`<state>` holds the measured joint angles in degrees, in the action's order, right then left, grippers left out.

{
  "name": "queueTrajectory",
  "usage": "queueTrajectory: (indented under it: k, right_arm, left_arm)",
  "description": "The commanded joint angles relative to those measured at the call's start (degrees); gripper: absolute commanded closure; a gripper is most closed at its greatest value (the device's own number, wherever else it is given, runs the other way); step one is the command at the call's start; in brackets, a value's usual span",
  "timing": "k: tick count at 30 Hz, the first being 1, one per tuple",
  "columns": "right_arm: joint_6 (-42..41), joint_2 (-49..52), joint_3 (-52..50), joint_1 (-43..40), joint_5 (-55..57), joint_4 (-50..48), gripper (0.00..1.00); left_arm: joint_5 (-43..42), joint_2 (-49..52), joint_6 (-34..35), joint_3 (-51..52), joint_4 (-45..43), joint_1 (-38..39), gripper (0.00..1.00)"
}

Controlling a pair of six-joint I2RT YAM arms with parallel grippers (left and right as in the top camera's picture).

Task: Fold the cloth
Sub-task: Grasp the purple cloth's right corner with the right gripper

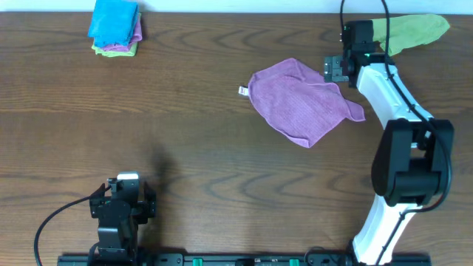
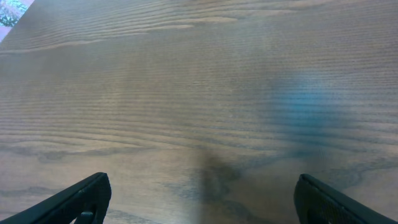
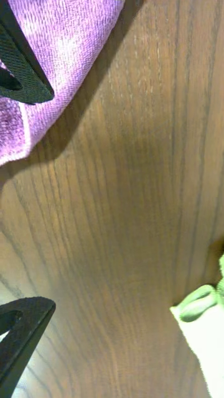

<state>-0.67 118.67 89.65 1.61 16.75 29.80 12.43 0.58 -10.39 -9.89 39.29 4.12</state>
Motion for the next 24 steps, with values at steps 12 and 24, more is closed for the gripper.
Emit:
queueTrajectory:
  k: [12, 24]
  right_arm:
    - [15.13, 0.74, 1.01, 6.62, -15.08, 5.95, 0.20]
    - [16.20, 3.93, 1.01, 7.43, -15.32, 0.57, 0.44]
  left_arm:
    - [1.05, -0.33, -0.33, 0.46, 0.09, -0.39, 0.05]
    - [1.05, -0.33, -0.33, 0.46, 0.09, -0.39, 0.05]
